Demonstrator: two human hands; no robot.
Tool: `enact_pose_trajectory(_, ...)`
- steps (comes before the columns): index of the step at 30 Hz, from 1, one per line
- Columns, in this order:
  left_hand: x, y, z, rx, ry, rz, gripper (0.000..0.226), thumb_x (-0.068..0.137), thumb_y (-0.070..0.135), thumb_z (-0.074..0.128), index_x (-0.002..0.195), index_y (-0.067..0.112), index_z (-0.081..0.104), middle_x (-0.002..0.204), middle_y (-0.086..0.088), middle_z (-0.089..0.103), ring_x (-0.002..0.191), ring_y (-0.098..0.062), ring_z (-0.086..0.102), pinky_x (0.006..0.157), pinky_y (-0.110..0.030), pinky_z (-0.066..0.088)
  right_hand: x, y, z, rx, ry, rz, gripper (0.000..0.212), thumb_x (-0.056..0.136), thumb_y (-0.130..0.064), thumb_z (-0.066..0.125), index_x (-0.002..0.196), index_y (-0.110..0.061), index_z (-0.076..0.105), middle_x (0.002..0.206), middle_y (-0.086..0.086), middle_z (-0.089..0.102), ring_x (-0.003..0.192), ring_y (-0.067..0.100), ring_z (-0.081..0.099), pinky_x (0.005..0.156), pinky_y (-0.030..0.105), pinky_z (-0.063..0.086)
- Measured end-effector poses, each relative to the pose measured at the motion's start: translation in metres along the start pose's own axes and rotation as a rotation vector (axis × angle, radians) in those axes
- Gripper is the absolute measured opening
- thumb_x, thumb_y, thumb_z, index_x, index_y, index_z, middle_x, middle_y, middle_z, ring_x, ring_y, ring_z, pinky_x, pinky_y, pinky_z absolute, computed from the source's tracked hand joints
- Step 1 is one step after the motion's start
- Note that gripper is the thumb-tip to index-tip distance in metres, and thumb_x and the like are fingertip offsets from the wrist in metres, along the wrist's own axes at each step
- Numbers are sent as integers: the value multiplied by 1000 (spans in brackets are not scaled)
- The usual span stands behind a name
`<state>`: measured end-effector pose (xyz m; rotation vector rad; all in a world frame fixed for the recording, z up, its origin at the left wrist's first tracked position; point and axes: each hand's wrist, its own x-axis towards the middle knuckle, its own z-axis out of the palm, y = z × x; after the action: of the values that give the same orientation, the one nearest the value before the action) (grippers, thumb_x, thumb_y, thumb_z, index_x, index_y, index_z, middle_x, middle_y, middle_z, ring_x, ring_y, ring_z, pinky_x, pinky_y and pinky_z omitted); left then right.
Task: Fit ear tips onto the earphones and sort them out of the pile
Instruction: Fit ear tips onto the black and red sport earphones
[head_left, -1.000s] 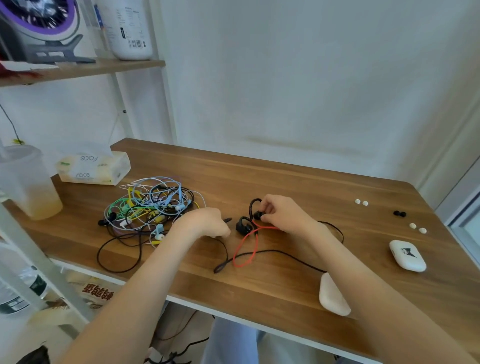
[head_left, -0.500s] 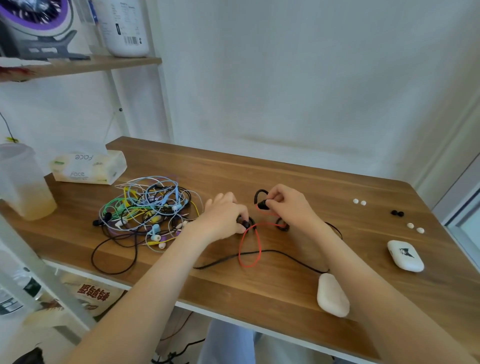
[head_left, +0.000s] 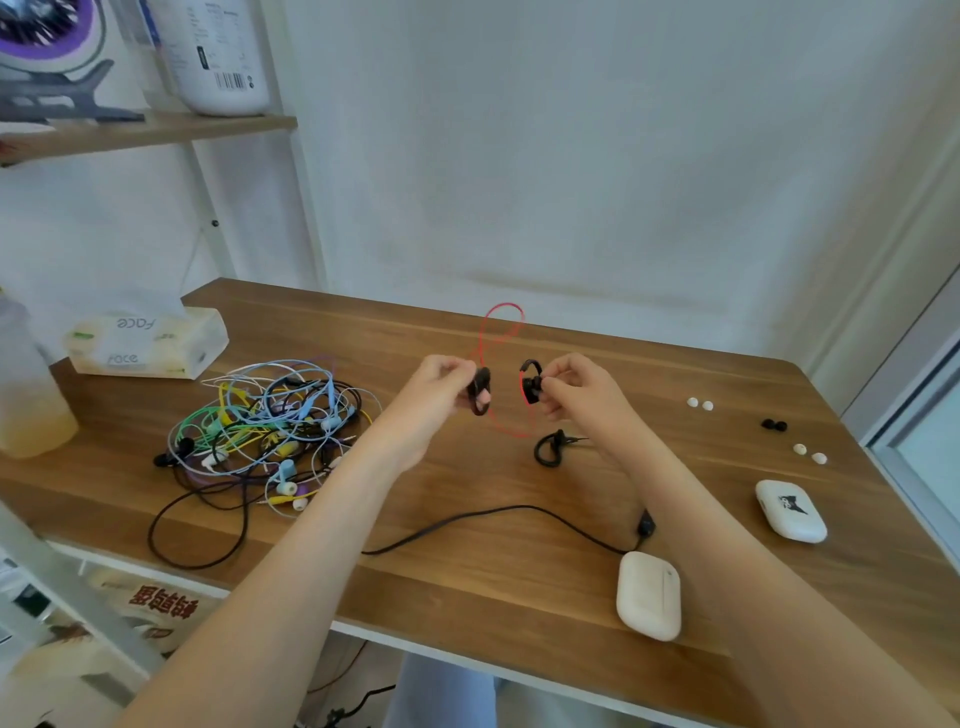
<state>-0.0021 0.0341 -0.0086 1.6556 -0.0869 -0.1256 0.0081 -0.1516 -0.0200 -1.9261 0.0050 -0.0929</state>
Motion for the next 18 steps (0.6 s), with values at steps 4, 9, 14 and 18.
enact_pose_trajectory(4, 9, -2, -2, -78, 184, -57, 24, 105, 30, 27, 110, 23, 50, 71, 1, 51, 64, -12, 49, 69, -26, 42, 1, -1, 0, 49, -2, 9, 10, 94, -4, 50, 97, -9, 59, 87, 7, 65, 71, 15, 62, 72, 29, 56)
enact_pose_trajectory(9, 10, -9, 0, 44, 50, -119, 38, 96, 54, 39, 116, 25, 54, 91, 3, 56, 91, -13, 56, 98, -35, 41, -1, 0, 6, 9, -77, -3, 7, 92, -7, 57, 98, -6, 61, 86, 9, 68, 71, 16, 64, 71, 27, 58)
enact_pose_trajectory(14, 6, -18, 14, 256, -132, 45, 32, 93, 33, 60, 125, 31, 52, 123, 6, 54, 109, -9, 52, 85, -24, 42, -5, 0, 11, 0, -180, -70, 4, 94, -9, 56, 91, -8, 59, 79, 6, 67, 67, 13, 63, 66, 26, 55)
enact_pose_trajectory(18, 11, -22, 18, 373, -60, 111, 25, 95, 31, 57, 119, 28, 56, 118, 9, 58, 106, -12, 54, 80, -26, 42, -6, 0, 8, -12, -206, -97, 11, 95, -7, 53, 86, -12, 57, 77, 4, 65, 66, 13, 60, 65, 26, 52)
